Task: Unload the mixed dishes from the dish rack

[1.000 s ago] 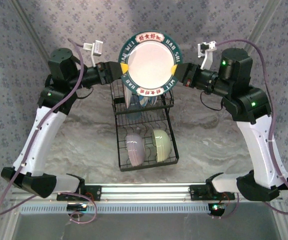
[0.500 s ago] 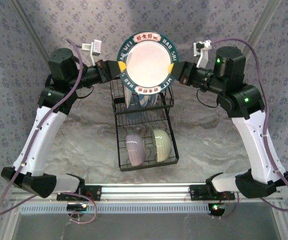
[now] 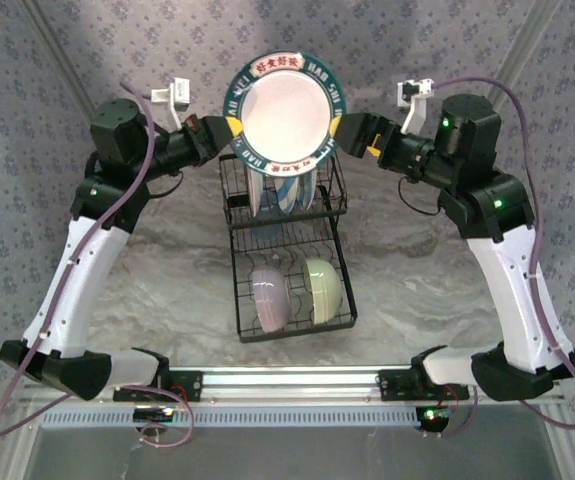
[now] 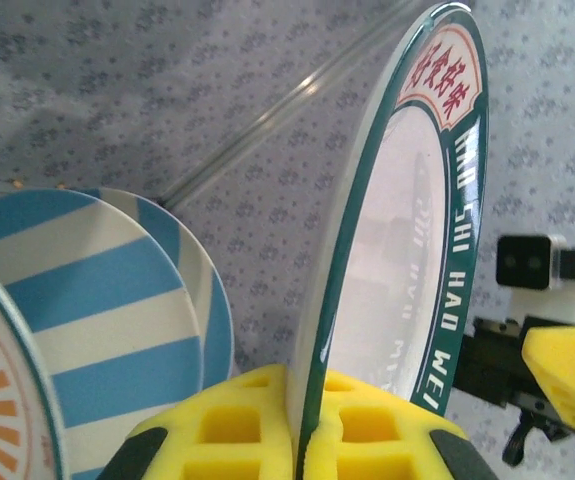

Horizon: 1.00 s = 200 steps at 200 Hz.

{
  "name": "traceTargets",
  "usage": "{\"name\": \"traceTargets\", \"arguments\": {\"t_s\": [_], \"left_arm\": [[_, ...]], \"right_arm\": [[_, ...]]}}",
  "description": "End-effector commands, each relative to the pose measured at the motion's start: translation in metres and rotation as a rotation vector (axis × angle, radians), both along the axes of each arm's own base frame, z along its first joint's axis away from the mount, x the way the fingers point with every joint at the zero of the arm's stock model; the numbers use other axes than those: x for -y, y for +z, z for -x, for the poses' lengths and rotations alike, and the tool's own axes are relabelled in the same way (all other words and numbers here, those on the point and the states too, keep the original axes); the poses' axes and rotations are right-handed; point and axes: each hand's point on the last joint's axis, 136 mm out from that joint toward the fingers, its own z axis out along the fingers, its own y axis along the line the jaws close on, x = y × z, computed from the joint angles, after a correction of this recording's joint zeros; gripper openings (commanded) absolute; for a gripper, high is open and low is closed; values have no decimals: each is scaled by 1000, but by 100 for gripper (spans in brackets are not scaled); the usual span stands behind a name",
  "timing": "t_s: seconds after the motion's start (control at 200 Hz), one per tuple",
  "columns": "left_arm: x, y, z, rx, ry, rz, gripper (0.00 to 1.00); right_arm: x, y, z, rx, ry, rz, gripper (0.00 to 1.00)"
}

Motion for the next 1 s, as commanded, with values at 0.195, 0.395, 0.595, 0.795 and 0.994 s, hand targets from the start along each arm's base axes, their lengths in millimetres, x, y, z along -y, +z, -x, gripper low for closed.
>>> {"name": "traceTargets", "arguments": {"t_s": [0.195,0.395,0.595,0.795,0.994], "left_arm": [[-109,36,-25,36,361,132,0],[-165,10,-51,-25,479,163,0],[-218,-52,-82,-131,601,190,0],[-243,-131,-116,-234,672,131,0],[-256,-220,-145,-360,700,138,0]], "right_arm": [[34,-28,9,30,-173,215,100],[33,-52,14,21,-171,285,100],[23,-71,27,66,-139,374,100],[6,-84,54,122,-7,375,100],[-3,-97,85,173,105,338,100]]}}
